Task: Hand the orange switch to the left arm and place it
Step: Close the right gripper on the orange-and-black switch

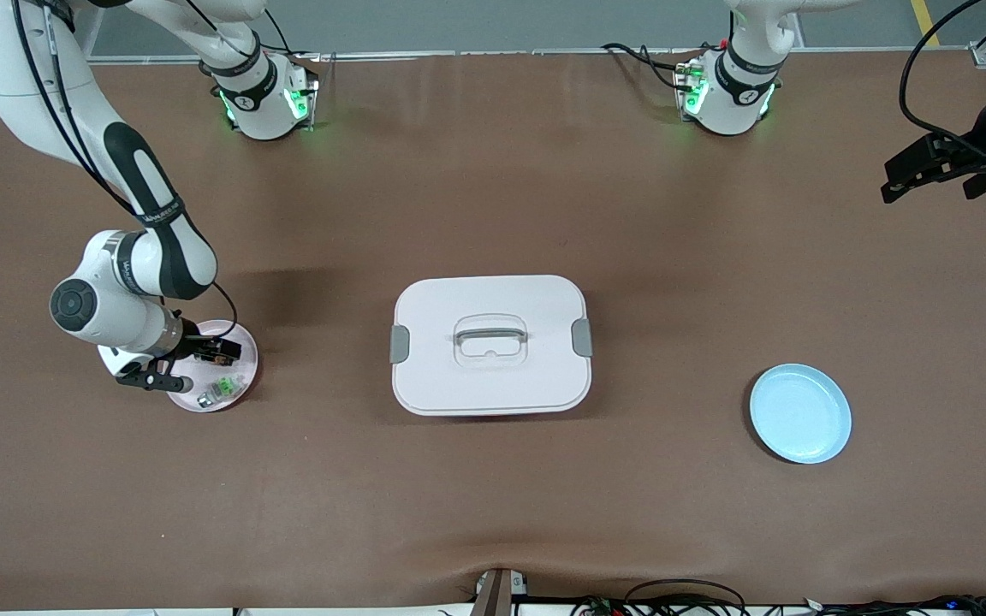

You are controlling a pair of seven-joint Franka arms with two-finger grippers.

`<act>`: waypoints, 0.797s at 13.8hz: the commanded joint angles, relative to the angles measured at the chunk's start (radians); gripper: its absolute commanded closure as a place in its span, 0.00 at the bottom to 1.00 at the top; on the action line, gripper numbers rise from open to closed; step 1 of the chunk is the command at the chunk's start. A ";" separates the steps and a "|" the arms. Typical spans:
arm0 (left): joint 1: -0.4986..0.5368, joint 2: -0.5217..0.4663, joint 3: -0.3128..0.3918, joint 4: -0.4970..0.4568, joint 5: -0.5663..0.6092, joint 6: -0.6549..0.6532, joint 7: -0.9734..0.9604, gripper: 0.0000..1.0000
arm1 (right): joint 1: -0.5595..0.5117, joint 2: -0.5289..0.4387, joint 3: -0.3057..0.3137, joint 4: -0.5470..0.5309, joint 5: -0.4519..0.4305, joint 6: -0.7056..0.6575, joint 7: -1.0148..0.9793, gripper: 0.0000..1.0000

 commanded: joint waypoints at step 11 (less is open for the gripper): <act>-0.002 0.013 -0.001 0.026 0.005 -0.003 0.000 0.00 | 0.001 -0.022 0.003 0.058 0.008 -0.142 0.143 1.00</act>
